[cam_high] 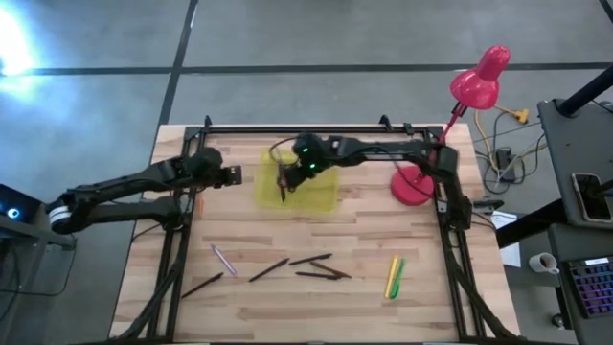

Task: Pick & place school supplies into a supply box
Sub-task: Put the scissors into the supply box, then put the orange pencil into the supply box

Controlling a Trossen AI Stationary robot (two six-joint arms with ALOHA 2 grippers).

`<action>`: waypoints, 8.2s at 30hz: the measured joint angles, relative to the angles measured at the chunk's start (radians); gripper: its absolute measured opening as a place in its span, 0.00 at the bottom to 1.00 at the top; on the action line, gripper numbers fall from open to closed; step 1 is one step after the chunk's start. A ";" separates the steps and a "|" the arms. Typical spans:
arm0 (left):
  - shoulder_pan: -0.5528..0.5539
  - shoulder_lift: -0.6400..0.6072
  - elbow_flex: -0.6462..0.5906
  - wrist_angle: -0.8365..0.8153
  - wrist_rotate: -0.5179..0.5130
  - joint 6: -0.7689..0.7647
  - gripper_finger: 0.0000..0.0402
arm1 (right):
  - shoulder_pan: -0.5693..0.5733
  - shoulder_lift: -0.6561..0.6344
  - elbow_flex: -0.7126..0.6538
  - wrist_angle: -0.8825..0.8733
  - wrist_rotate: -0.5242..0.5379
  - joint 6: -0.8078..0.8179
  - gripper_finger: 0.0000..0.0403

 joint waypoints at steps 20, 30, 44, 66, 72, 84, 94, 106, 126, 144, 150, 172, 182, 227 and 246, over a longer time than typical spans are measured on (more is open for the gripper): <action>-0.006 0.314 -0.060 0.314 0.056 -0.014 0.06 | 0.006 0.039 0.370 -0.580 0.378 -0.305 0.42; -0.029 0.534 -0.027 0.511 0.159 0.012 0.06 | -0.022 -0.174 0.148 -0.576 0.567 -0.367 0.38; -0.050 0.352 0.227 -0.496 -0.104 -0.082 0.06 | -0.048 -0.329 -0.188 -0.359 0.493 -0.311 0.33; 0.031 0.505 0.192 -0.565 -0.070 -0.256 0.06 | -0.046 -0.304 -0.225 -0.213 0.386 -0.318 0.33; 0.057 0.585 0.302 -0.725 -0.146 -0.192 0.06 | -0.046 -0.304 -0.225 -0.217 0.387 -0.337 0.32; 0.165 0.805 0.279 -0.707 -0.026 -0.114 0.06 | -0.048 -0.304 -0.225 -0.216 0.387 -0.371 0.33; 0.193 0.873 0.173 -0.640 -0.017 -0.133 0.06 | -0.048 -0.304 -0.225 -0.218 0.388 -0.427 0.33; 0.207 0.860 0.130 -0.488 -0.012 -0.154 0.05 | -0.049 -0.304 -0.225 -0.218 0.390 -0.445 0.32; 0.204 0.661 0.326 -0.112 -0.138 0.420 0.06 | -0.049 -0.240 -0.075 -0.228 0.242 -0.546 0.27; 0.484 0.693 0.266 0.148 0.103 0.497 0.05 | 0.041 0.242 0.689 -0.672 0.193 -0.610 0.18; 0.505 0.786 0.265 0.160 0.103 0.582 0.05 | 0.060 0.280 0.746 -0.645 0.198 -0.589 0.16; 0.268 0.668 0.295 -0.291 0.117 0.308 0.05 | 0.090 0.279 0.743 -0.683 0.119 -0.703 0.18; 0.079 0.269 0.212 -0.238 -0.033 -0.096 0.05 | 0.127 0.283 0.742 -0.647 0.131 -0.860 0.09; -0.455 0.339 0.002 0.131 0.201 -0.453 0.05 | 0.177 0.402 0.757 -0.540 0.083 -0.653 0.02; -0.508 0.433 -0.041 -0.233 -0.316 -0.711 0.05 | 0.182 0.381 0.757 -0.561 0.072 -0.706 0.02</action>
